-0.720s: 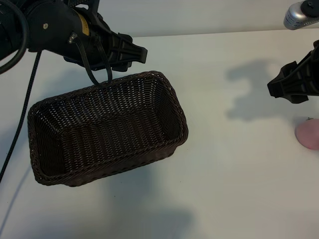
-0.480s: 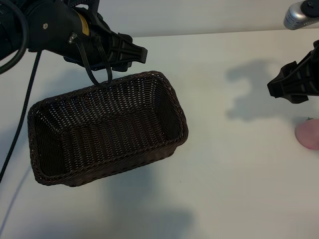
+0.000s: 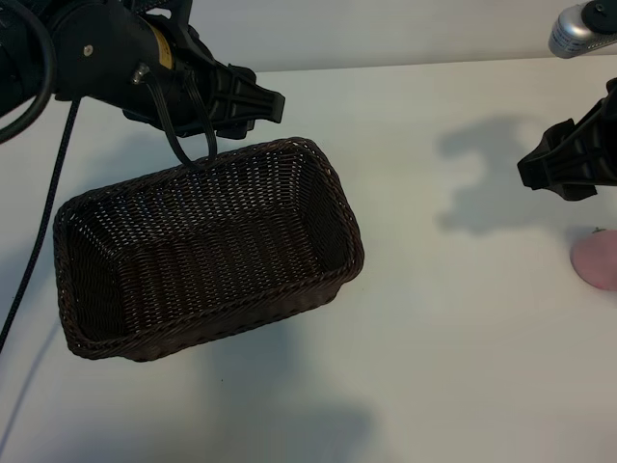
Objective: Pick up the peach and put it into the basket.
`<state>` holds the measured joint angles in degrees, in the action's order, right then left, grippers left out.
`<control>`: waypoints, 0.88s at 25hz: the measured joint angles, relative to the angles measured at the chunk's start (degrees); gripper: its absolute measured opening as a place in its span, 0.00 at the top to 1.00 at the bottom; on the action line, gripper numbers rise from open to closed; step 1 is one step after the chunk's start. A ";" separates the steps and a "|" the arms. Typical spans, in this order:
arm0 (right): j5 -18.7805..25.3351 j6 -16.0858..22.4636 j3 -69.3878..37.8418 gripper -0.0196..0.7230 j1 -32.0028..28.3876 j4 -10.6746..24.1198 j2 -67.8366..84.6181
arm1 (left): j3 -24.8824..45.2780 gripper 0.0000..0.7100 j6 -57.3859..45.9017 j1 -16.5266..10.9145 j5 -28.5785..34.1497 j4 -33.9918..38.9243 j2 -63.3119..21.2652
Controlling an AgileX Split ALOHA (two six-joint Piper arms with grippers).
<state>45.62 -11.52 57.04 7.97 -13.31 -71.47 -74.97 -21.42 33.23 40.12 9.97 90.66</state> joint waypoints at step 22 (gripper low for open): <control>-0.62 0.07 0.00 0.19 0.00 0.05 0.00 | 21.79 0.17 -20.62 -8.87 7.12 11.50 -17.68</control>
<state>45.00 -11.46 57.04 7.97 -13.27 -71.47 -53.19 -42.04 24.36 47.24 21.48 72.98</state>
